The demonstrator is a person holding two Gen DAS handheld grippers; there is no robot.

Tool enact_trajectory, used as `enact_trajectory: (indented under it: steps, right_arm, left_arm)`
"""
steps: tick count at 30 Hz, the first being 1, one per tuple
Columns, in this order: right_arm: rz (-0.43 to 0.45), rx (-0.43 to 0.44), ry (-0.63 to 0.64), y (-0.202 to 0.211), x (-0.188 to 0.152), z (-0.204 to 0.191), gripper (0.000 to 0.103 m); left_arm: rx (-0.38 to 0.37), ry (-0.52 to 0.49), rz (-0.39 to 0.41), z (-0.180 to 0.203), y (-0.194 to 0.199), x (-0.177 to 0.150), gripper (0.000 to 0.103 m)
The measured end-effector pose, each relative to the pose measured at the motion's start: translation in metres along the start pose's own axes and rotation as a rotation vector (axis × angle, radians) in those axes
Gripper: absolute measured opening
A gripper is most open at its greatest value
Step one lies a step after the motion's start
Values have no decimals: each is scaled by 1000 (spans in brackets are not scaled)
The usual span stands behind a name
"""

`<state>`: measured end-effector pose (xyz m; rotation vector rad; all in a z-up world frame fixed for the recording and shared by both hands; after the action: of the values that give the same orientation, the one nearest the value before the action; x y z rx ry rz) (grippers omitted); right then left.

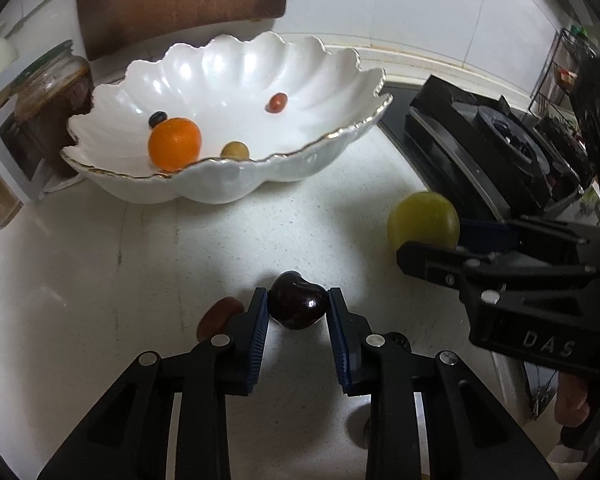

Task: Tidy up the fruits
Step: 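Lift and carry the cherry and green fruit over the white bowl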

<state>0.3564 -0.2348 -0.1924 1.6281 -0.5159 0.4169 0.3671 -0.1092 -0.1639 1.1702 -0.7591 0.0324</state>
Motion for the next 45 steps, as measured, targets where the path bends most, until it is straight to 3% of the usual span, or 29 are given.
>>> enact_trajectory:
  steps: [22, 45]
  right_arm:
    - [102, 4, 15, 36, -5, 0, 49]
    - [342, 3, 23, 109, 28, -11, 49]
  left_arm:
    - [45, 85, 97, 4, 43, 3, 29]
    - [103, 83, 295, 6, 107, 41, 29]
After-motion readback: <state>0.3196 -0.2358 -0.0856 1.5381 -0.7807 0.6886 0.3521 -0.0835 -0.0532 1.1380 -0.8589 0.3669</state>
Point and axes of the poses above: each gripper's, at about its wrist camera, not at the fingertips, and y roughly against the way its jaws point, z to its right, x to its top, the point moved 1 cm from there along -y, roughly the way its jaws point, and after that the axes turned 9 degrees about -x, right-handed, at the moved point
